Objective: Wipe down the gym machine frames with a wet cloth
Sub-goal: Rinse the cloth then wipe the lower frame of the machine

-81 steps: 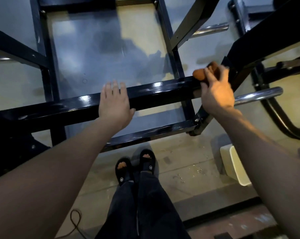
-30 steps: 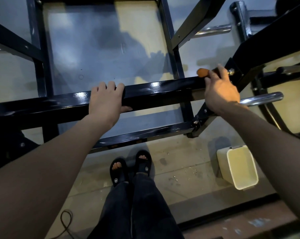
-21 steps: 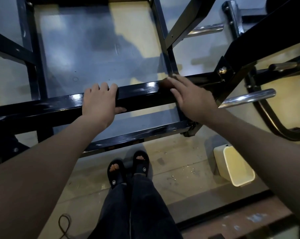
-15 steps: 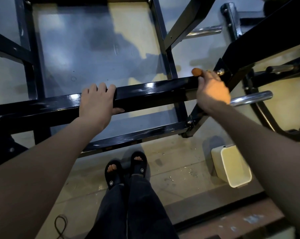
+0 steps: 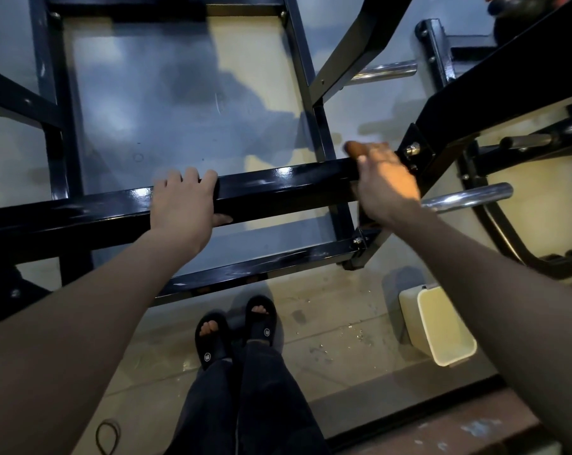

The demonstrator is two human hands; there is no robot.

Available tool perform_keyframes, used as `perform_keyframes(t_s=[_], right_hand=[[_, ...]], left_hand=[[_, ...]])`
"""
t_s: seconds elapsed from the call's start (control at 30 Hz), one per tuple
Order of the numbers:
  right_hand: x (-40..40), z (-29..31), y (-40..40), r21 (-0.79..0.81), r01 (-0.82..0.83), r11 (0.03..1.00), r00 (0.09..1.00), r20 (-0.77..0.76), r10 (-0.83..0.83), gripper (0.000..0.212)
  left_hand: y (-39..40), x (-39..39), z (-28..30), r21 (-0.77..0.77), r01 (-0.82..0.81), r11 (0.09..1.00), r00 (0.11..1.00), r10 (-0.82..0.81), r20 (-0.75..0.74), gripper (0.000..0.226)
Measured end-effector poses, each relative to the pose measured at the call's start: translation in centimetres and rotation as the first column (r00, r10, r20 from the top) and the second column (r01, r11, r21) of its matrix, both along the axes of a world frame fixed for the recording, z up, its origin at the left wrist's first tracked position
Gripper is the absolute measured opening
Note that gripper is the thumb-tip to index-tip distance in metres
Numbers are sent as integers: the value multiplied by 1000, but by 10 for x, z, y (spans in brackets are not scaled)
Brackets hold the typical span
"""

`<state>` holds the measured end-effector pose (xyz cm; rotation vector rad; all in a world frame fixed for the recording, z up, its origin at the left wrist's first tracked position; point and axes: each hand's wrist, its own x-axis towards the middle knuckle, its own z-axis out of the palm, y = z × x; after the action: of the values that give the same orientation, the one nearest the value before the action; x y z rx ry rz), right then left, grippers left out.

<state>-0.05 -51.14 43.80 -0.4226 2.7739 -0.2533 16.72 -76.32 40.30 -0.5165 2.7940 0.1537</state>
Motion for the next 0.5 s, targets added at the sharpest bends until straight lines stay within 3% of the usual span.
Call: perform_keyframes(t_s=[0.1, 0.17, 0.23, 0.3, 0.37, 0.43, 0.5], right_hand=[[32, -1, -16, -77, -421, 904, 907, -3, 422, 47], [16, 6, -9, -19, -519, 854, 855, -7, 519, 48], [-12, 8, 12, 65, -396, 916, 918, 8, 396, 46], [-31, 12, 26, 198, -118, 973, 992, -26, 125, 47], [-27, 10, 23, 244, 116, 963, 992, -76, -100, 49], [-4, 7, 1, 145, 178, 973, 983, -57, -172, 48], [25, 2, -27, -19, 97, 995, 994, -44, -97, 43]], left_hand=[[-1, 0, -1, -1, 9, 1000, 1000, -9, -11, 63], [-3, 1, -1, -5, 18, 1000, 1000, -18, -9, 63], [-3, 1, -2, -5, 20, 1000, 1000, -20, -18, 63], [-2, 2, -2, -13, 20, 1000, 999, -21, -26, 63], [-2, 2, -2, -18, 24, 1000, 999, -25, -23, 64], [-2, 3, -1, -20, 24, 1000, 1000, -25, -16, 64], [-2, 3, -2, -24, 24, 999, 999, -25, -25, 64]])
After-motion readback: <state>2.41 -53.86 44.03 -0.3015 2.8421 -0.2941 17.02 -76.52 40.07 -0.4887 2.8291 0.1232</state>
